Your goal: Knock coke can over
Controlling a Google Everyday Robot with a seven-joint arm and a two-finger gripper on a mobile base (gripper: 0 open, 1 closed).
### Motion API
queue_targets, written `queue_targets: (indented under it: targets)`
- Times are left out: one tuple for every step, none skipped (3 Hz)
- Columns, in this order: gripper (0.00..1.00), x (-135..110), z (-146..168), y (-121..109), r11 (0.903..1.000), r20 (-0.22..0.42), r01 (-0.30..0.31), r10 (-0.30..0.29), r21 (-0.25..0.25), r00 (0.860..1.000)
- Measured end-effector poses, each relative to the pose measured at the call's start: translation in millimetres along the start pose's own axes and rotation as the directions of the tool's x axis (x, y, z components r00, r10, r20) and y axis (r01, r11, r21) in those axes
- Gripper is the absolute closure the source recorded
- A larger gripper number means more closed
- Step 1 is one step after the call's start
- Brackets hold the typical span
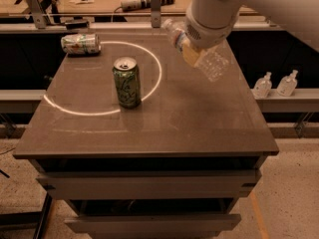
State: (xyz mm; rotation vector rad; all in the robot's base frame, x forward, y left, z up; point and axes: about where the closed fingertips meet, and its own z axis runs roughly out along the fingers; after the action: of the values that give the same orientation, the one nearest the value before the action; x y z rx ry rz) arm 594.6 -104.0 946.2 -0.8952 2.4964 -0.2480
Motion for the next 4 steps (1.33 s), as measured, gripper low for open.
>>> queue_targets:
  targets:
    - [1.00,50,-32,-8,0.9866,0.133,-0.158,0.151,0.040,0.980]
    - [1.00,97,-17,-3,0.9672,0.195,-0.254,0.248,0.005,0.949]
    - [1.00,121,3,3,0.9585,0.273,-0.282,0.283,-0.043,0.920]
    - [1.00,124,4,2,0.9588,0.398,-0.282,0.272,-0.033,0.876]
